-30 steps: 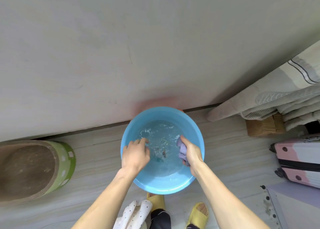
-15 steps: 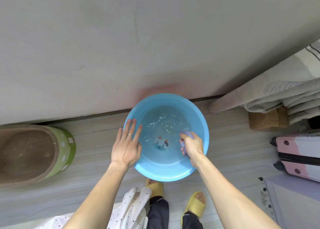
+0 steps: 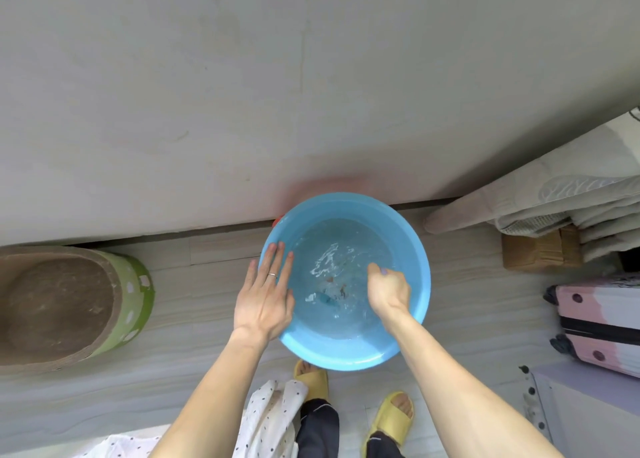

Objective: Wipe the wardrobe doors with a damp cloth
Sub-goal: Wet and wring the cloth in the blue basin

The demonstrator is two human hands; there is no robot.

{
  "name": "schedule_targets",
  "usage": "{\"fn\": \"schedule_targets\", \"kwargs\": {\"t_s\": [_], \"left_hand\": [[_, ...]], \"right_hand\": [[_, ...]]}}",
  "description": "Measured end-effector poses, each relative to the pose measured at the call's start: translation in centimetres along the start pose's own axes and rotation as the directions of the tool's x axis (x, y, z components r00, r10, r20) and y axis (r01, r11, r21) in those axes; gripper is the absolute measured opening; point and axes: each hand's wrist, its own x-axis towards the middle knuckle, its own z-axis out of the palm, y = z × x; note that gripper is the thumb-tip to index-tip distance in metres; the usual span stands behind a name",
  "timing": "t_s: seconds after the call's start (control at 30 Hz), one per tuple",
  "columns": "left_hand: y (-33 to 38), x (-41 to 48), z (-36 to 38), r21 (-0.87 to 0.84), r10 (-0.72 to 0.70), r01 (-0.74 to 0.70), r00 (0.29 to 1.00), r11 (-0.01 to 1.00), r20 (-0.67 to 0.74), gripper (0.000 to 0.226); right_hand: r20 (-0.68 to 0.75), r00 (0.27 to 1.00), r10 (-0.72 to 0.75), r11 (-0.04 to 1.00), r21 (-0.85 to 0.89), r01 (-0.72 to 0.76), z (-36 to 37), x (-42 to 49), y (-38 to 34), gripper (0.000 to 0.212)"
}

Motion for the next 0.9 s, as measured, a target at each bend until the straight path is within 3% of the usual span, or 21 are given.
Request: {"fn": "schedule_targets", "kwargs": {"t_s": [0.07, 0.17, 0.23, 0.37, 0.4, 0.47, 0.57, 0.73, 0.9], "left_hand": [[0.0, 0.0, 0.0, -0.002, -0.001, 0.001, 1.0, 1.0, -0.004, 0.07], [0.0, 0.0, 0.2, -0.002, -0.005, 0.005, 1.0, 1.0, -0.005, 0.07], [0.0, 0.0, 0.3, -0.005, -0.007, 0.007, 1.0, 1.0, -0.002, 0.07], [0.1, 0.0, 0.2, -0.013, -0.014, 0.014, 1.0, 1.0, 0.004, 0.069], [0.1, 0.0, 0.2, -0.013, -0.016, 0.016, 1.0, 1.0, 0.006, 0.069], [0.1, 0.0, 0.1, -0.014, -0.023, 0.023, 1.0, 1.0, 0.007, 0.07], [0.2, 0.0, 0.2, -0.016, -0.024, 0.024, 1.0, 1.0, 0.012, 0.07], [0.1, 0.1, 0.2, -0.017, -0.024, 0.024, 0.999, 1.0, 0.021, 0.07], [0.1, 0.1, 0.3, -0.015, -0.027, 0.027, 0.999, 1.0, 0.022, 0.07]], "right_hand": [[0.081, 0.996, -0.025, 0.999, -0.037, 0.028, 0.1, -0.1, 0.1, 0.031], [0.258, 0.966, -0.011, 0.995, -0.092, 0.036, 0.4, 0.0, 0.4, 0.038], [0.297, 0.955, -0.013, 0.994, -0.1, 0.044, 0.7, 0.0, 0.5, 0.032], [0.232, 0.969, -0.081, 0.995, -0.033, 0.092, 0.5, -0.1, 0.9, 0.071], [0.193, 0.976, -0.096, 0.995, 0.004, 0.097, 0.4, -0.2, 1.0, 0.07], [0.142, 0.987, -0.08, 0.994, 0.083, 0.069, 0.3, -0.2, 1.1, 0.046], [0.154, 0.987, -0.041, 0.988, 0.155, 0.017, 0.0, -0.4, 1.2, 0.022], [0.184, 0.982, 0.034, 0.923, 0.371, -0.101, -0.3, -0.7, 0.7, 0.018], [0.324, 0.943, 0.078, 0.768, 0.583, -0.264, -0.2, -0.4, 0.7, 0.027]]}}
